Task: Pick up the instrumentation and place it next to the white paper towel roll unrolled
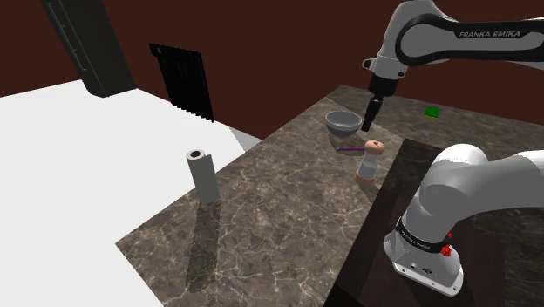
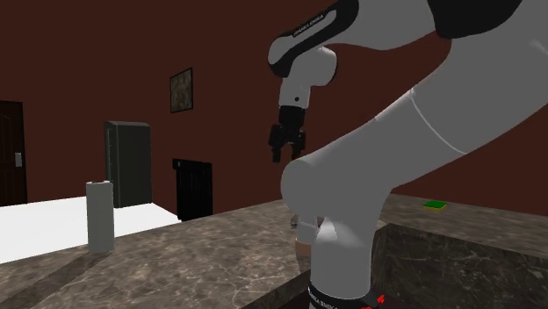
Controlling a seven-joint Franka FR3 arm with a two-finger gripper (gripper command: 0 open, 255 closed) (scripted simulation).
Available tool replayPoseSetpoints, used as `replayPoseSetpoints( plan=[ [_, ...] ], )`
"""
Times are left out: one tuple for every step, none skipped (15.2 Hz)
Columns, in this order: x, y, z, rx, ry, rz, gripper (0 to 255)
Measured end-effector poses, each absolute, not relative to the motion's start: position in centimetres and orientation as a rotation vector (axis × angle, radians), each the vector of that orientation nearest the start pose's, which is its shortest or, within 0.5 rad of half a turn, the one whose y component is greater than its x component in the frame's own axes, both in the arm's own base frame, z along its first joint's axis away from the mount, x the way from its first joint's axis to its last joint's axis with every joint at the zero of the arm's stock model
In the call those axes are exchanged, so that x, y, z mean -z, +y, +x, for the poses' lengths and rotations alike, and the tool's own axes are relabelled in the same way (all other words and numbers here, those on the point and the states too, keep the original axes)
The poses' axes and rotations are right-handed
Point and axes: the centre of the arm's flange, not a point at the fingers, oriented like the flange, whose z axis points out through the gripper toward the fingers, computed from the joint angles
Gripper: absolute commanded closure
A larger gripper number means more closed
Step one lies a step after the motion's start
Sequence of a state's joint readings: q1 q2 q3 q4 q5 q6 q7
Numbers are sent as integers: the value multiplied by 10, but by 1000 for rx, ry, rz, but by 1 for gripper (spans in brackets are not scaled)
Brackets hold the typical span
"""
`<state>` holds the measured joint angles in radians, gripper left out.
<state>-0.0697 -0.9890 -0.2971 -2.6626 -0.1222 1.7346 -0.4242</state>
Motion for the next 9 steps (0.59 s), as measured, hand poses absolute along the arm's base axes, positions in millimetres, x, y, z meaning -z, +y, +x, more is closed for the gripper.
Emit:
replayPoseSetpoints(
  plan=[
    [-498,-125,248,120,-309,-3012,0],
    [-488,-136,245,118,-314,-3006,0],
    [-479,-143,244,116,-320,-3000,0],
    [-469,-154,243,113,-325,-2994,0],
    [-458,-164,240,111,-331,-2988,0],
    [-448,-173,237,109,-337,-2981,0],
    [-440,-179,236,107,-342,-2977,0],
    [-435,-183,234,107,-344,-2975,0],
    [-429,-183,235,106,-346,-2974,0]
  ],
)
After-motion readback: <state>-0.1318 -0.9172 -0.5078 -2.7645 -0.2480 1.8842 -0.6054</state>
